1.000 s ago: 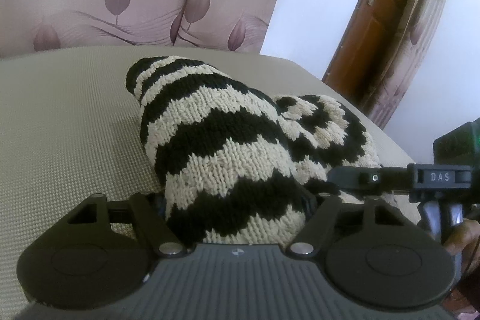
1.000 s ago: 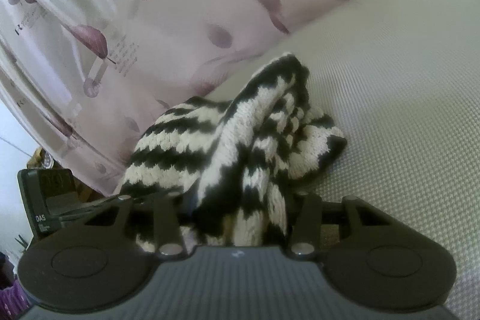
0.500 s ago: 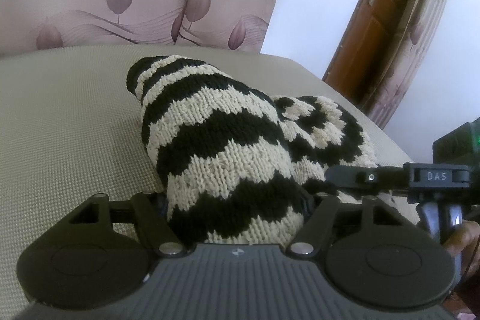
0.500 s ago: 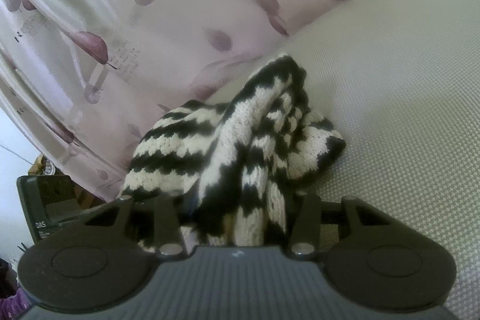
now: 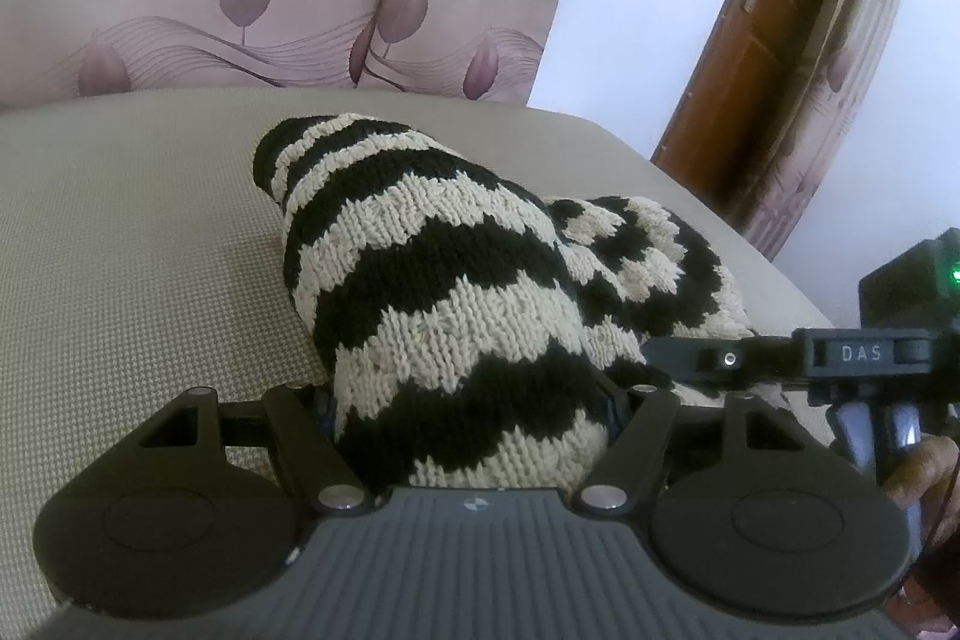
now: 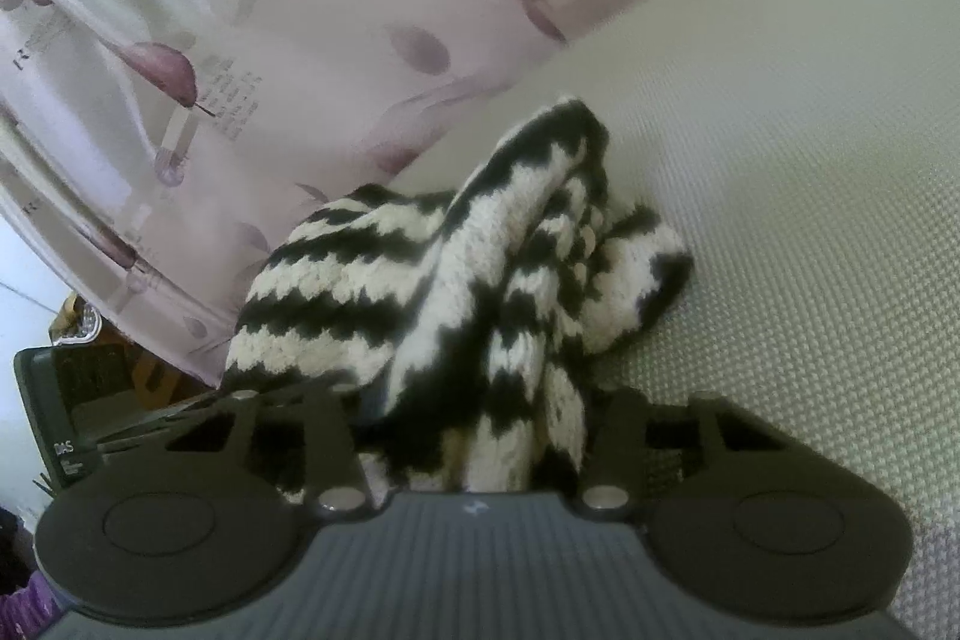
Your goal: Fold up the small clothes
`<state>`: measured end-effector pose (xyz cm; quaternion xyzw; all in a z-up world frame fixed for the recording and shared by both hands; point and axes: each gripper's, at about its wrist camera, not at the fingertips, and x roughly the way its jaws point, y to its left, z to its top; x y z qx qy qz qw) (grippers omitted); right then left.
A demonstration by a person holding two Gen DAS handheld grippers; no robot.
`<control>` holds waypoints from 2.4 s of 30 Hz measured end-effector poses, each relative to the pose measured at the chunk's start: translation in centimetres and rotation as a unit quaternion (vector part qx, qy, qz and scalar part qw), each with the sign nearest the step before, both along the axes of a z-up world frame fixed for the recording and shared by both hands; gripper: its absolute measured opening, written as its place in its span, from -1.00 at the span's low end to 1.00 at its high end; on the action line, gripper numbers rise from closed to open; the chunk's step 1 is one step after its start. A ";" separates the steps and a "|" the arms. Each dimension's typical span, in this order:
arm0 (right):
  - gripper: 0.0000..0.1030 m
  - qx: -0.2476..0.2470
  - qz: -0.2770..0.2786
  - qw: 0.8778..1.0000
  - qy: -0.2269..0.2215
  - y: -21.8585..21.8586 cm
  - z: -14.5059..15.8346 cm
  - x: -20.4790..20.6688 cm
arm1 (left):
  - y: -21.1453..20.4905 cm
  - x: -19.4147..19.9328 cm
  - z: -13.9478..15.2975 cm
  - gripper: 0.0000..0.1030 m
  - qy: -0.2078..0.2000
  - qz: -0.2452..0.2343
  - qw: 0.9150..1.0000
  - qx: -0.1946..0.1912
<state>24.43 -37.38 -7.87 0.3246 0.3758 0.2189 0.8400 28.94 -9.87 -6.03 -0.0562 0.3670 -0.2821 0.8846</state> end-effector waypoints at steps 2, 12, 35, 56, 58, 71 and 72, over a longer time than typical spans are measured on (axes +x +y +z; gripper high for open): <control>-0.15 0.002 -0.007 1.000 -0.007 0.0 0.2 -0.4 | 0.0 -0.1 0.0 0.36 -0.002 0.001 1.000 0.000; -0.16 0.038 -0.032 0.999 -0.008 0.0 0.6 -1.3 | 0.7 -0.5 0.6 0.35 0.000 0.007 1.000 -0.003; -0.17 0.077 -0.019 0.997 -0.013 5.2 3.6 -2.5 | 6.1 -4.3 4.4 0.33 -0.024 0.049 0.999 0.005; -0.17 0.096 0.028 0.995 -0.016 13.5 6.2 -3.5 | 15.1 -9.3 6.9 0.32 -0.035 0.097 0.995 -0.001; -0.17 0.095 0.032 0.995 -0.015 14.2 6.2 -3.8 | 15.8 -9.7 6.9 0.32 -0.033 0.100 0.994 -0.001; -0.17 0.102 0.046 0.994 -0.013 16.9 6.1 -5.5 | 18.4 -11.9 7.4 0.32 -0.039 0.112 0.993 0.002; -0.17 0.102 0.047 0.994 -0.012 17.1 6.1 -5.6 | 18.6 -12.0 7.4 0.32 -0.038 0.113 0.993 0.002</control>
